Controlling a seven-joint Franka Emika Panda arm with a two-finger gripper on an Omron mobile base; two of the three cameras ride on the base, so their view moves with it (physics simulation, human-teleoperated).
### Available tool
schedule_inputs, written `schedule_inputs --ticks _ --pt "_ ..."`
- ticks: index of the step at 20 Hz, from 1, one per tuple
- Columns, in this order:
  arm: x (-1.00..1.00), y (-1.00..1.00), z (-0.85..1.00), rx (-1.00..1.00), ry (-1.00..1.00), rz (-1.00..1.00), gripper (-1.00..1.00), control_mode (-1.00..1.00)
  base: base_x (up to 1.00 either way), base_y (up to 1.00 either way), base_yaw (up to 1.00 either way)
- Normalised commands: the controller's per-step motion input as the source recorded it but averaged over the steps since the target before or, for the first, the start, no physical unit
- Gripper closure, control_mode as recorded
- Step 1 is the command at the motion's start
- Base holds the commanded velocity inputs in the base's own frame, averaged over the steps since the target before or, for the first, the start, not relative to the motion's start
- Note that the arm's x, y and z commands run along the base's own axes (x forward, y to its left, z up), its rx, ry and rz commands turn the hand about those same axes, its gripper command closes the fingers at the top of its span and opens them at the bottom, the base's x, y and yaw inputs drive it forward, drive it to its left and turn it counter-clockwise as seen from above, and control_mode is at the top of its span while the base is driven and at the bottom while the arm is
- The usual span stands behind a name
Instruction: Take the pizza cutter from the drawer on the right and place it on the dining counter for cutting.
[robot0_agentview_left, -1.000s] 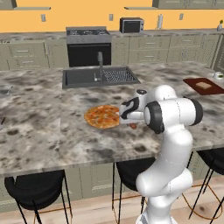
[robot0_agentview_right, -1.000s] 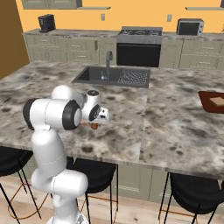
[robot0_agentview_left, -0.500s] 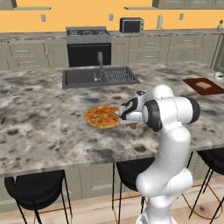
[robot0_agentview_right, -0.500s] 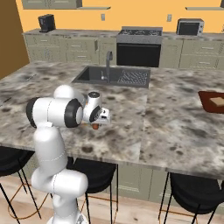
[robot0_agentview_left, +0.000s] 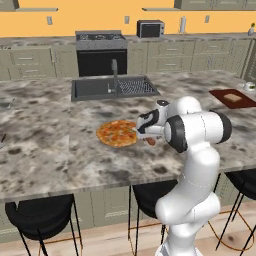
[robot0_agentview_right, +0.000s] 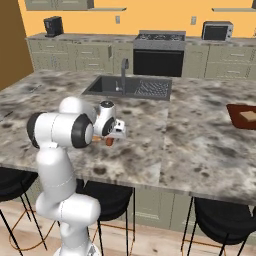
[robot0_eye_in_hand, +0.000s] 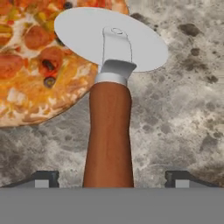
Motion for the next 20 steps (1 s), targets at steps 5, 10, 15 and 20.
schedule_inputs --ticks 5,10,15,20 --pt "-0.48 0.05 0.53 -0.01 0.0 0.0 -1.0 -1.0 0.0 0.0 0.0" --pt "-0.82 0.06 0.68 -0.01 0.0 0.0 -1.0 -1.0 0.0 0.0 0.0" --pt "-1.0 0.0 0.7 0.0 0.0 0.0 -1.0 -1.0 0.0 0.0 0.0" --pt "-1.0 -0.02 0.43 0.0 0.0 0.0 -1.0 -1.0 0.0 0.0 0.0"
